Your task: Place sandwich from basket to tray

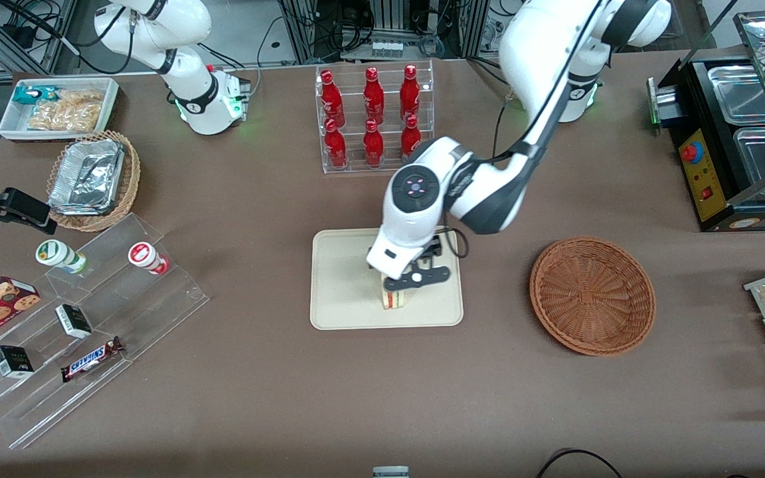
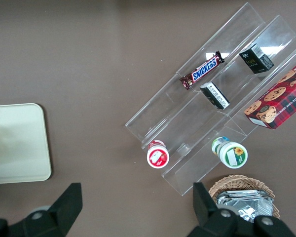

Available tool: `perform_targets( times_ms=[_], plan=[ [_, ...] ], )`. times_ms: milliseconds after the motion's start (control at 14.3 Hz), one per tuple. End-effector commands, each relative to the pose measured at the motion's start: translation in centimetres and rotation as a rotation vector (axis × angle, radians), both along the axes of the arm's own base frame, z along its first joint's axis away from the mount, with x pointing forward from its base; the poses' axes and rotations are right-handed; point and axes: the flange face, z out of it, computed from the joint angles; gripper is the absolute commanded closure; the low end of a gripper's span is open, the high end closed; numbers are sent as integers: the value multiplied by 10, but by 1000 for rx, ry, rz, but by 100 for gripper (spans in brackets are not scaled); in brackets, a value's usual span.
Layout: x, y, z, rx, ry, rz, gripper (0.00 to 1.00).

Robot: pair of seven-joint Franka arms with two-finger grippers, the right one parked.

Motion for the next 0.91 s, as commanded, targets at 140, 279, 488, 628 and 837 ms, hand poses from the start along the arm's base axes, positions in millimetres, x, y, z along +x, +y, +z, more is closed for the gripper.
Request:
perform_targets(
  times_ms=[140,279,488,628,837],
  plan=[
    [30,98,18,68,87,125,0],
    [38,144,27,64,98,89,0],
    [37,212,40,56,117,38,0],
    [37,258,58,49,125,-3,0],
    [27,311,90,35,154,-92,0]
  ],
)
